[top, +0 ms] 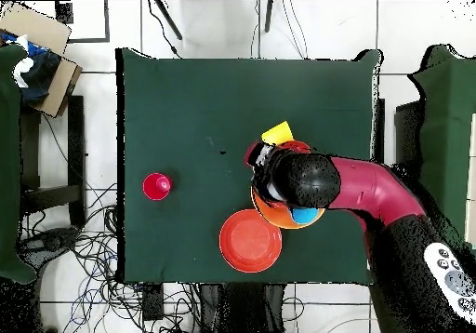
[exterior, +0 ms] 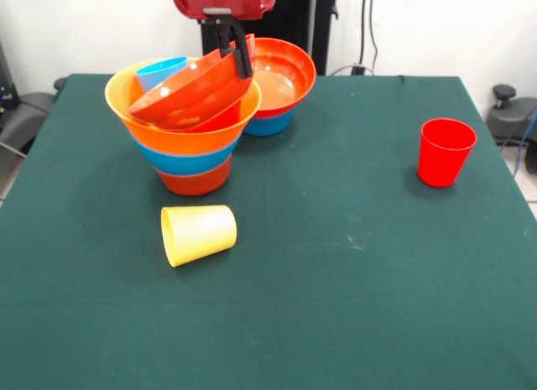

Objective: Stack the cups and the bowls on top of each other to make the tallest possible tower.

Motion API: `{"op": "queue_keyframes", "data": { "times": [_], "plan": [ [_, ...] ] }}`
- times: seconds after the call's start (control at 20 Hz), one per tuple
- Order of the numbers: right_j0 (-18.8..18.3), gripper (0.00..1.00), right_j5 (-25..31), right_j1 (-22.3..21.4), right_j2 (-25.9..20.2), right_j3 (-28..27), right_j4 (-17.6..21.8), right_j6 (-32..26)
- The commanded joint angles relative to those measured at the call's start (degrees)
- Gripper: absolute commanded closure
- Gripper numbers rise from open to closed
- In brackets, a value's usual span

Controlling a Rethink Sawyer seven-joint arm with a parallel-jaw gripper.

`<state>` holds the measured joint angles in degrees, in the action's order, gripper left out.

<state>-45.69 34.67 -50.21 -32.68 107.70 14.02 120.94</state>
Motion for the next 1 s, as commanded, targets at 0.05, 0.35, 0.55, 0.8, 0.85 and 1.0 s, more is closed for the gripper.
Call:
{"op": "queue_keyframes", "data": {
  "times": [0.05, 0.35, 0.55, 0.8, 0.85, 1.0],
  "plan": [
    [-0.56, 1.0, -0.48, 2.03, 1.29, 8.74, 4.01, -2.74],
    [-0.52, 1.0, -0.25, 0.64, 1.44, 9.69, 3.61, -2.29],
    [-0.48, 1.0, -0.4, 0.9, 1.46, 9.57, 3.65, -2.29],
    [-0.28, 1.0, -0.42, 0.86, 1.48, 9.37, 3.7, -2.21],
    [-0.29, 1.0, -0.31, 0.72, 1.41, 9.36, 3.61, -2.25],
    [-0.04, 1.0, -0.05, 0.72, 1.37, 9.04, 3.61, -2.28]
  ]
}}
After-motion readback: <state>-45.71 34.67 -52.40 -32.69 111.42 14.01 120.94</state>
